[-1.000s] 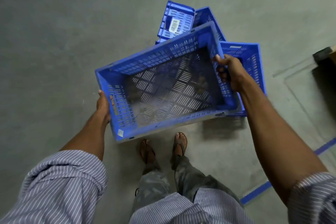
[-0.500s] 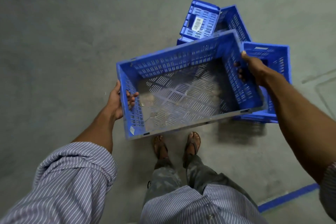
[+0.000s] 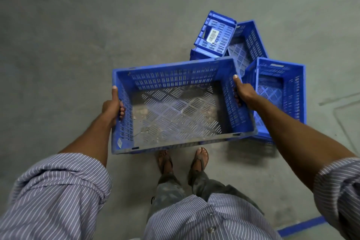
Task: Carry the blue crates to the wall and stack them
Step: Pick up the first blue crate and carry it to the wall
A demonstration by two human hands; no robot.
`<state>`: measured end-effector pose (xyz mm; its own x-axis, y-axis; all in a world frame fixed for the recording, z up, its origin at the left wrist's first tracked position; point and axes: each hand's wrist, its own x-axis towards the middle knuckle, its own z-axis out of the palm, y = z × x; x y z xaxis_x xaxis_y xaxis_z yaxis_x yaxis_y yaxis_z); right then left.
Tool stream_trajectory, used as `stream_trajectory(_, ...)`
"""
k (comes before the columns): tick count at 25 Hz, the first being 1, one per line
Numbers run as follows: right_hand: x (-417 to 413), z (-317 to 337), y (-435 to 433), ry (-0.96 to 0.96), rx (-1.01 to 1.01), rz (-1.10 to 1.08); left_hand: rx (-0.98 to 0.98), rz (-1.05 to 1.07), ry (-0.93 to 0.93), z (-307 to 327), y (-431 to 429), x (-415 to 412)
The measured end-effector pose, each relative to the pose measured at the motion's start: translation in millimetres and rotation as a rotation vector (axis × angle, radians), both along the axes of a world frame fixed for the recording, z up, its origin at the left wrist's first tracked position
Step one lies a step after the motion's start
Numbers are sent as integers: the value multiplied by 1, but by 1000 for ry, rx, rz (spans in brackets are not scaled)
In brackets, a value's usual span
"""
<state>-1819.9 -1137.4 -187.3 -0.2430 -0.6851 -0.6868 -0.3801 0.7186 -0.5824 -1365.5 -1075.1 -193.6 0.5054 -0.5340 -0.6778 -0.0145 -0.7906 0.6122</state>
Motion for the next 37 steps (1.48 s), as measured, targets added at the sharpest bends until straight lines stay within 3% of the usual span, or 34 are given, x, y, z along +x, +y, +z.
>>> stream_trajectory(3,14,-9,1,187,-44,1,29,44,-138,3,14,3)
stream_trajectory(7,21,-22,-8,215,-23,66,54,105,-138,8,38,16)
stream_trajectory(11,42,-27,-23,158,13,87,56,168,-59,15,68,35)
stream_trajectory(15,95,13,-26,17,59,227,133,176,194,34,105,74)
stream_trajectory(20,179,38,-20,19,59,383,167,254,321,60,159,133)
stream_trajectory(25,300,42,7,57,-28,486,109,393,197,66,232,210)
stream_trajectory(28,388,46,38,172,-154,536,7,561,-26,69,283,262)
stream_trajectory(32,515,72,92,141,-302,636,-62,761,-246,79,353,343)
stream_trajectory(37,662,84,118,52,-446,708,-145,939,-327,93,407,451)
